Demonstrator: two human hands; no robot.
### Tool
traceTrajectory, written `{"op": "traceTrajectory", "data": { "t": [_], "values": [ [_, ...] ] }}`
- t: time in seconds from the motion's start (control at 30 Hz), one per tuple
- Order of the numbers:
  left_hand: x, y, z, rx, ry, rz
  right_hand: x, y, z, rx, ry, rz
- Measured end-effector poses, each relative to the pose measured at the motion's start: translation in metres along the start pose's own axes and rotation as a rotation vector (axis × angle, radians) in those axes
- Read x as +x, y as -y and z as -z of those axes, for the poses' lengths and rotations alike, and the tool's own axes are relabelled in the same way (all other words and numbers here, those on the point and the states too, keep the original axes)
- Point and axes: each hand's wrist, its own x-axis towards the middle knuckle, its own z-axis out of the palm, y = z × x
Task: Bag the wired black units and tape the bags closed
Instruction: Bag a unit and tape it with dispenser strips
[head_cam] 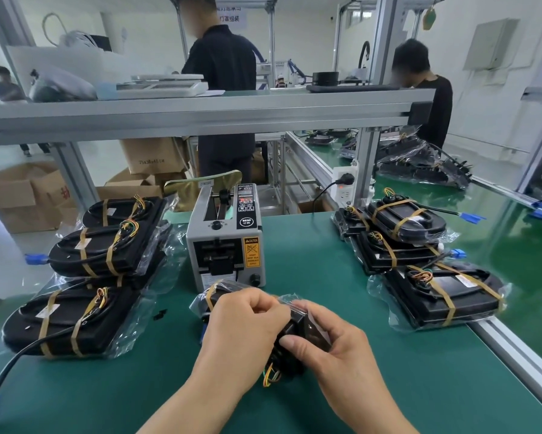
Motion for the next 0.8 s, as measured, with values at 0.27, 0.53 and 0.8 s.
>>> {"op": "traceTrajectory", "data": {
  "t": [0.27,0.53,0.8],
  "values": [
    [0.0034,-0.0027,0.0088,-0.157,0.106,0.024,0.0012,-0.0005,-0.0001,-0.002,0.009,0.043],
    [0.0013,-0.0032,0.0067,0.003,0.063,-0.013,-0.0002,-0.0002,-0.0005,-0.006,0.011,0.039],
    [0.0,-0.0017,0.003,0.043,0.017,-0.004,-0.0012,0.0036,-0.0012,0.027,0.017,0.048]
  ]
}}
